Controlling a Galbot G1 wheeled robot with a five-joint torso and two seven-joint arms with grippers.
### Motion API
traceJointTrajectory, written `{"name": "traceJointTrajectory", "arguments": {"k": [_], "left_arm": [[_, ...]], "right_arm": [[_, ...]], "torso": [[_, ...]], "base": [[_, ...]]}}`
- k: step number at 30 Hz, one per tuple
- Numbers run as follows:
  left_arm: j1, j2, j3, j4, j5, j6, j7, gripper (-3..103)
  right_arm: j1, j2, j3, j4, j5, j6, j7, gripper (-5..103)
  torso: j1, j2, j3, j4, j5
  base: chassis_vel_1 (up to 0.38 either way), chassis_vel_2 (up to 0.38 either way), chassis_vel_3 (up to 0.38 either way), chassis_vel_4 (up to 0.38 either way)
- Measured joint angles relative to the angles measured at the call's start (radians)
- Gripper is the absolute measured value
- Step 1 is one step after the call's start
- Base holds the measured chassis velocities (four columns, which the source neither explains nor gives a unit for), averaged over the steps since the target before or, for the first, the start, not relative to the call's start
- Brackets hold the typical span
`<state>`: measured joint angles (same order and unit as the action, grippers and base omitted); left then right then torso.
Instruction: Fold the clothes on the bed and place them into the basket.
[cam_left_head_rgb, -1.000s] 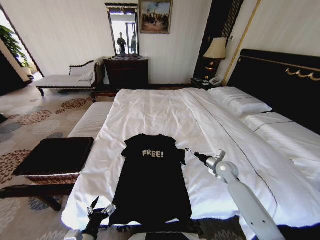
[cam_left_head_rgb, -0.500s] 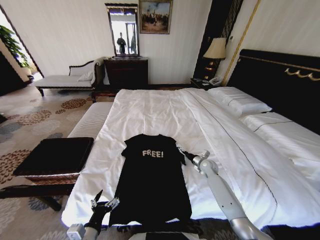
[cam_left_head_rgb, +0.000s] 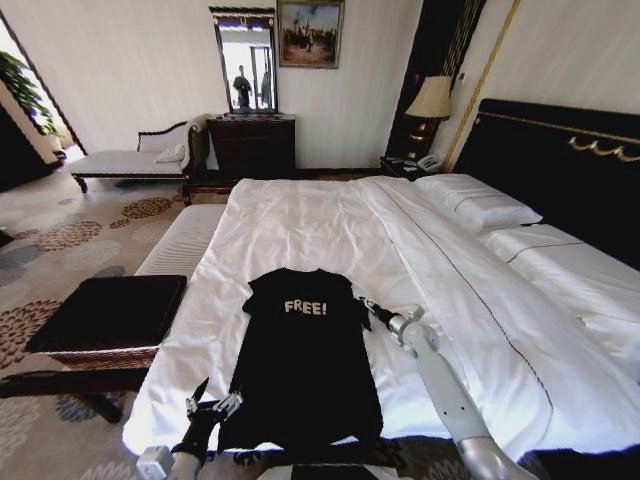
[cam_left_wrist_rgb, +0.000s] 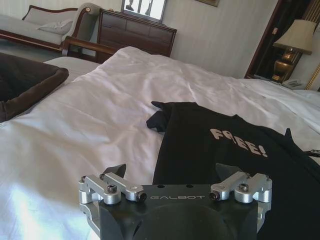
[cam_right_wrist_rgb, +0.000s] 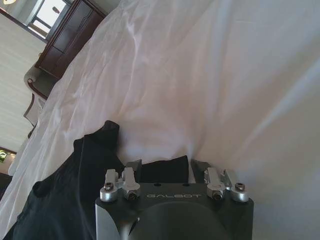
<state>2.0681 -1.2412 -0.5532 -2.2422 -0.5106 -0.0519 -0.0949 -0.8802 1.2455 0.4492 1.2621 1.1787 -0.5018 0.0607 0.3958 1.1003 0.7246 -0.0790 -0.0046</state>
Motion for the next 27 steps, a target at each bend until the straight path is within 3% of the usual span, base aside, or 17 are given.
{"name": "traceJointTrajectory", "arguments": {"k": [2,5,13,16,22,27], "left_arm": [[0.001,-0.002,-0.001,0.0,-0.001,0.0,0.0,100],[0.003,-0.008,-0.002,-0.001,-0.004,0.0,0.0,100],[0.002,-0.017,-0.002,-0.001,-0.012,-0.001,0.0,100],[0.0,-0.022,-0.003,0.0,-0.017,-0.001,0.0,100],[0.0,-0.022,-0.008,0.003,-0.024,-0.004,0.0,100],[0.001,-0.019,-0.012,0.003,-0.03,-0.004,-0.01,100]], "right_arm": [[-0.001,0.001,0.0,-0.001,0.001,-0.001,0.0,57],[-0.003,0.002,-0.001,-0.002,0.001,-0.003,0.0,41],[-0.003,-0.003,0.002,0.007,0.009,-0.005,0.003,19],[-0.003,-0.006,0.003,0.017,0.007,-0.005,0.008,3],[-0.003,-0.003,0.007,0.041,-0.003,0.0,0.019,0],[-0.009,0.0,0.019,0.093,-0.041,0.067,0.061,0]], "torso": [[0.0,0.0,0.0,0.0002,0.0],[0.0,0.0,0.0,0.0002,0.0001],[0.0,0.0,0.0,0.0005,0.0003],[0.0,0.0,0.0,0.0004,0.0003],[0.0,0.0,0.0,0.0004,0.0001],[0.0,0.0,0.0,0.0004,0.0]], "base": [[0.0,0.0,0.0,0.0],[0.0,0.0,0.0,0.0],[0.0,0.0,0.0,0.0],[0.0,0.0,0.0,0.0],[0.0,0.0,0.0,0.0],[0.0,0.0,0.0,0.0]]}}
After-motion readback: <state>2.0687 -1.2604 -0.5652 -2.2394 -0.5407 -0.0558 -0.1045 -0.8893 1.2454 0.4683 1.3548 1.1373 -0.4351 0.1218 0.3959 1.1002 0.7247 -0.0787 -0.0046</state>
